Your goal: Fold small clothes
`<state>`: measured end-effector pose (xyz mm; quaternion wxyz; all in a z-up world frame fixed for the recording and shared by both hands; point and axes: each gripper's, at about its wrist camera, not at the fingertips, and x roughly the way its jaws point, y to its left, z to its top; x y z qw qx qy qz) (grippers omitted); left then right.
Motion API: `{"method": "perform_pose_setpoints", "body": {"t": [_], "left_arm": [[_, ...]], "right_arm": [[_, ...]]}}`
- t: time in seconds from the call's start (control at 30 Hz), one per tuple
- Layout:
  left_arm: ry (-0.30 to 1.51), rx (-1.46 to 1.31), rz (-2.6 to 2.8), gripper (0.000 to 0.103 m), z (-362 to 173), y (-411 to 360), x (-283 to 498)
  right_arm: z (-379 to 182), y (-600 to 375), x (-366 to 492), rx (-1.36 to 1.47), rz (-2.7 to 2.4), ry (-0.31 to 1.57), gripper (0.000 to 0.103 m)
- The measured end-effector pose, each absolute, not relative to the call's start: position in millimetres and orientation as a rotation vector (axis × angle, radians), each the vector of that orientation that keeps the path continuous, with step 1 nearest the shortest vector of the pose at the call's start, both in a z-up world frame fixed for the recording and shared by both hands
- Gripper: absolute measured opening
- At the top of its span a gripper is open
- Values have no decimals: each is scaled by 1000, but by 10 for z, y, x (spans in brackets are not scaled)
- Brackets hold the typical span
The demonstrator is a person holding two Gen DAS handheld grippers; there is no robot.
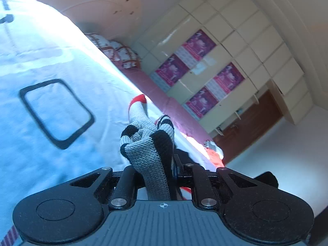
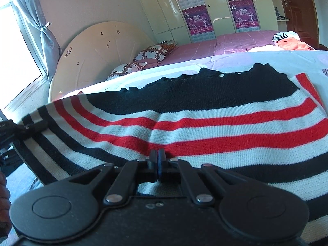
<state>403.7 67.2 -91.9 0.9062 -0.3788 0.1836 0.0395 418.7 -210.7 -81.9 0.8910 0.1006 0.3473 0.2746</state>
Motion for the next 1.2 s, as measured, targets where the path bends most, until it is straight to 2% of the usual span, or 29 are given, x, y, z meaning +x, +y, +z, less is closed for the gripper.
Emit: {"method": "perform_pose_setpoints", "body": {"t": [0.2,0.43,0.53,0.6,0.67,0.7,0.73,0.77,0.8,0.83,0.93,1.07,1.2], "left_arm": [[362,-698,32,15,-524,448,4107],[399,-481,-148,15,-97,-275,4265],[445,-458,-248,15,-81,-671,4343],[523,-426,-316,15,-195,-997,4405],[646,-370,-368,15,-389,-1338,4472],[682,-321,-369,20,-451,-1488,4451],[674,-279,-383,36,-451,-1589,4374],[645,-282,-420,47,-412,-1620,4276],[627,-319,-452,65,-339,-1606,4180],[616,-350,-473,67,-262,-1554,4085],[557,-393,-480,67,-9,-1284,3729],[477,-521,-318,67,70,-484,3586],[572,-579,-168,67,-93,-11,3728]], "right_arm": [[-845,-2206,4232,275,597,734,0],[-790,-2471,4274,396,618,793,0],[-737,-2892,4181,496,550,779,18],[-760,-3234,4127,599,510,782,20],[-801,-3616,4041,718,427,772,43],[-818,-3777,3998,767,392,763,45],[-834,-3943,3952,830,383,750,50],[-831,-4075,3907,878,378,740,61],[-806,-4166,3862,897,367,727,69],[-774,-4230,3822,897,355,714,73],[-701,-4341,3749,918,382,697,73],[-644,-4255,3770,930,461,735,77],[-745,-4020,3927,972,521,846,80]]}}
